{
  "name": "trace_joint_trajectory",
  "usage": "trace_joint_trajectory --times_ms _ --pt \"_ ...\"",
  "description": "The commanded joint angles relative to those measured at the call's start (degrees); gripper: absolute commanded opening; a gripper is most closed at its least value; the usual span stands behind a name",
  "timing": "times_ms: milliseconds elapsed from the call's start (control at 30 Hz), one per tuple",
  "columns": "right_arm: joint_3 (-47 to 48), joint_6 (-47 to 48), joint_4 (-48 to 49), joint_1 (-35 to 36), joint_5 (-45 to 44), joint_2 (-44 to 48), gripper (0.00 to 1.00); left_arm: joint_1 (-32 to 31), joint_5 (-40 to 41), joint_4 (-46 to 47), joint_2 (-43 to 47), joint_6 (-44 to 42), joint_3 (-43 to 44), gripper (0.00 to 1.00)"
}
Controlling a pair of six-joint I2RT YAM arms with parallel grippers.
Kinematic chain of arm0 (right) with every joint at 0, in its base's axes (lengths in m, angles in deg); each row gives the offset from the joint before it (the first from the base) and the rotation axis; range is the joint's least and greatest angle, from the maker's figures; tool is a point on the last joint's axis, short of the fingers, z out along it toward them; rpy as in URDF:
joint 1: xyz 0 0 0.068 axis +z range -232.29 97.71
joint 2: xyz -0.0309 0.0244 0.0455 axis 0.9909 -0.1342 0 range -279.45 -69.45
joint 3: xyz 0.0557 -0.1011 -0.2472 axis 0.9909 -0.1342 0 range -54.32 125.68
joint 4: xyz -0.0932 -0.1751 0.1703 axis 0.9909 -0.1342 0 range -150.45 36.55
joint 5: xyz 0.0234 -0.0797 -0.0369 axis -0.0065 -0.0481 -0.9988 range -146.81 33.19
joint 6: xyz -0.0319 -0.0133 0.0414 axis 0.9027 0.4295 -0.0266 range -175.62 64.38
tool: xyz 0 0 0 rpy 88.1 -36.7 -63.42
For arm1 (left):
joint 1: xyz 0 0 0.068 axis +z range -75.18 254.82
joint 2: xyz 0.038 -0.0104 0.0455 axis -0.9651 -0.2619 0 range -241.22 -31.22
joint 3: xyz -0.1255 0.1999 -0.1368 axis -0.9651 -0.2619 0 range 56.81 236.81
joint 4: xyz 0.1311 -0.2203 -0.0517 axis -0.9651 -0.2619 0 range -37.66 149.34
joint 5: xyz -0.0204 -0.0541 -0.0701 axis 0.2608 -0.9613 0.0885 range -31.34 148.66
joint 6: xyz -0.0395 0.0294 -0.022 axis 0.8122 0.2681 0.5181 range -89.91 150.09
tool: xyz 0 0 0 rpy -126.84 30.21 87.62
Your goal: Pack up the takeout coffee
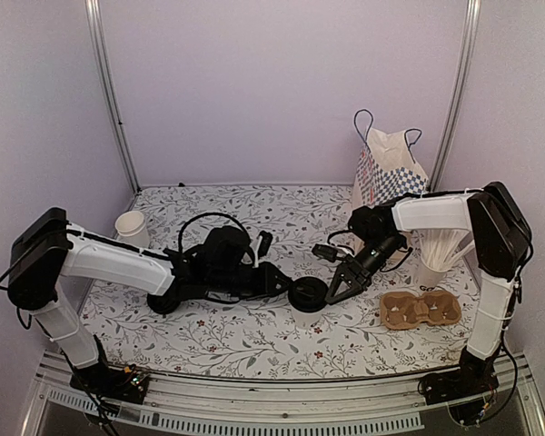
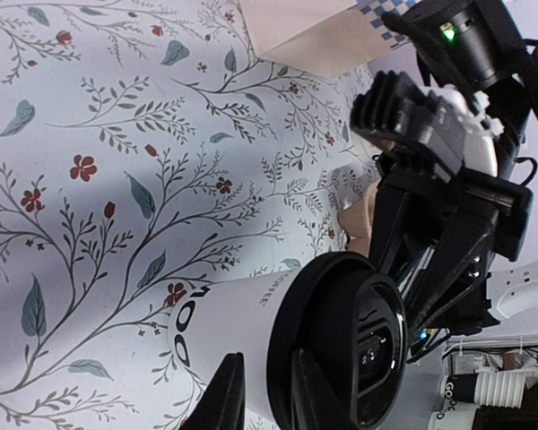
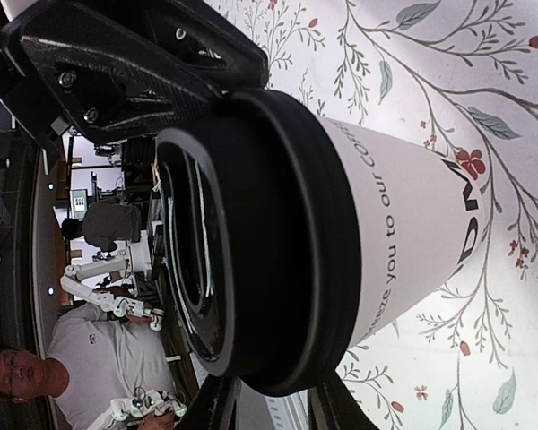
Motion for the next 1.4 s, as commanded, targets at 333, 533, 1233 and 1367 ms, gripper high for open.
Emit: trace_joint_trajectory --times_ms 333,533,1233,1367 --pt "-4.2 -0.9 13.1 2.1 -39.3 -6.9 0.23 -0.7 -0.3 -17.2 -7.5 -4.0 -3.4 0.18" --pt "-4.4 -0.1 15.0 4.0 -43.9 -5.8 0.23 -0.5 -1.7 -15.8 -9.2 -4.9 -2.1 0.18" --pt "4.6 5.7 7.9 3.4 -21.7 6.4 0.43 -2.0 5.5 -15.8 7.3 -10.9 3.0 0.39" --pt "6.2 6.3 7.0 3.1 -20.4 7.5 0.47 -2.0 5.6 -15.0 9.1 -12.3 3.4 0.45"
